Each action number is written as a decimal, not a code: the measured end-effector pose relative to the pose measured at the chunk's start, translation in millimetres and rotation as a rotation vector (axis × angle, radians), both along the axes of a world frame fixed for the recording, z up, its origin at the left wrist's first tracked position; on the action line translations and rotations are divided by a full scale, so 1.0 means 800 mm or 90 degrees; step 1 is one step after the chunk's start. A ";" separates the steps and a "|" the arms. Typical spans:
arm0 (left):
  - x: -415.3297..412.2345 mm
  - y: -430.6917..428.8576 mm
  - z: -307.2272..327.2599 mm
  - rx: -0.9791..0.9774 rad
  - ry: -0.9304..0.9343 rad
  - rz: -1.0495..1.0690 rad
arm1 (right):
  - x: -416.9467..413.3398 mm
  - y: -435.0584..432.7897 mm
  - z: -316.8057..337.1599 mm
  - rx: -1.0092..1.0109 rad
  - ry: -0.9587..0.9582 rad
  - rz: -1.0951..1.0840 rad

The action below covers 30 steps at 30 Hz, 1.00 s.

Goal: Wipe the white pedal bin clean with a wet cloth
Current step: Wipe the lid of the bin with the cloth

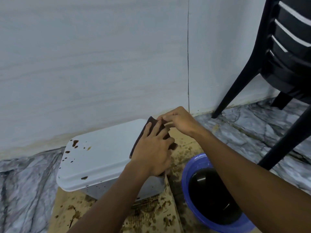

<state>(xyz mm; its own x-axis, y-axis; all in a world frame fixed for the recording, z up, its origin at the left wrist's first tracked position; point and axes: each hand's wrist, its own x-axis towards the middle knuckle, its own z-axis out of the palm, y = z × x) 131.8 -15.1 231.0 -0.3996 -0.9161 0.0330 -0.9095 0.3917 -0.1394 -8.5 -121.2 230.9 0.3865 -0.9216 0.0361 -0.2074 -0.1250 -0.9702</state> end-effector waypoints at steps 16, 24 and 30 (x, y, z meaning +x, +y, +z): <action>0.002 -0.014 -0.001 0.000 0.083 0.121 | -0.003 -0.001 -0.014 0.023 0.023 -0.025; 0.078 0.045 -0.012 -0.010 0.221 0.233 | 0.025 0.023 -0.013 -0.086 0.092 0.063; 0.170 0.060 -0.006 0.017 0.216 0.420 | 0.029 0.039 -0.002 -0.130 0.200 0.059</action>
<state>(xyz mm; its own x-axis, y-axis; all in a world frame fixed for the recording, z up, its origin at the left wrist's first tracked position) 267.6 32.9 226.1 0.2622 -0.9645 0.0312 -0.9483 -0.2515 0.1936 14.5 -89.7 229.2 0.4893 -0.8682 0.0819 -0.4694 -0.3414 -0.8143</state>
